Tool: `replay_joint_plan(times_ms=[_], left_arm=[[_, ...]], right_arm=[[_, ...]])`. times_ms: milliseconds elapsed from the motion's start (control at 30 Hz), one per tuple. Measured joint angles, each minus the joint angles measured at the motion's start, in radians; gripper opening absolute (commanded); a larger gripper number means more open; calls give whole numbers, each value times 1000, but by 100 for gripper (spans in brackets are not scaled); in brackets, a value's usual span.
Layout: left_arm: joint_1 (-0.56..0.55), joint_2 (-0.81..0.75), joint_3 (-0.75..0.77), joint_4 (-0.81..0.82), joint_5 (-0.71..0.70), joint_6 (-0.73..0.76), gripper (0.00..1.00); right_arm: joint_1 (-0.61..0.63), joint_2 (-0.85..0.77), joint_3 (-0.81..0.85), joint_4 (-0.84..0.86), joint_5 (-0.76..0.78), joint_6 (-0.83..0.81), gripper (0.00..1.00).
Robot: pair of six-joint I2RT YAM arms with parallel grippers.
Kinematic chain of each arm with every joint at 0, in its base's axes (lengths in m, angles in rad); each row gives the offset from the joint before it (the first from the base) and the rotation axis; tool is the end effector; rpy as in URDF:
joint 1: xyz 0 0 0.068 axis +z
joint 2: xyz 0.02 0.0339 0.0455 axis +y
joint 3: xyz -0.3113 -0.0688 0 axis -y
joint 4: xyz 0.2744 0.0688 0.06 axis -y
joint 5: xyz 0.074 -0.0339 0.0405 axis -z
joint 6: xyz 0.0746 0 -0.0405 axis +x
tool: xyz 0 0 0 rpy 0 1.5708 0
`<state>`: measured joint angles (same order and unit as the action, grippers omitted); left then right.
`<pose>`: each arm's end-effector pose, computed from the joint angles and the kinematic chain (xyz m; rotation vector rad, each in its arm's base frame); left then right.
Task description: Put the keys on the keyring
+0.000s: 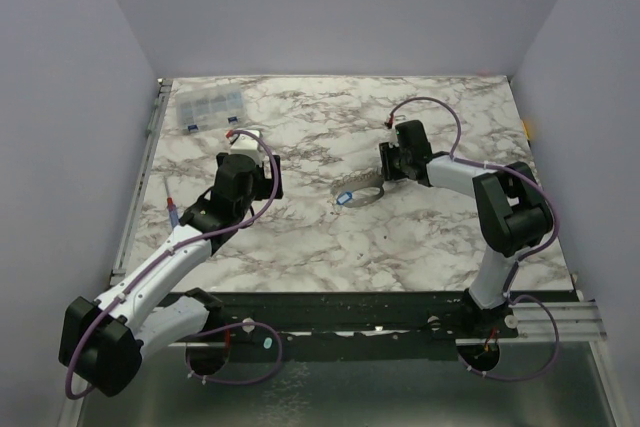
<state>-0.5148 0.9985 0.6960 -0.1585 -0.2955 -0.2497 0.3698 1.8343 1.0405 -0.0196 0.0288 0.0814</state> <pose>0.2382 -0.1098 0.2861 0.0817 2.0137 -0.1869 0.4095 0.1564 0.1525 -0.3301 2.3684 0.1793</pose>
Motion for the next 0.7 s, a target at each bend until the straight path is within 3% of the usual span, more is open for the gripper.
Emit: replay_joint_plan(times_ms=[500, 700], left_arm=[[0, 18, -1, 0, 0, 0, 88], [0, 23, -1, 0, 3, 0, 88]], right_arm=[[0, -22, -53, 91, -95, -35, 45], [0, -5, -48, 101, -99, -38, 37]])
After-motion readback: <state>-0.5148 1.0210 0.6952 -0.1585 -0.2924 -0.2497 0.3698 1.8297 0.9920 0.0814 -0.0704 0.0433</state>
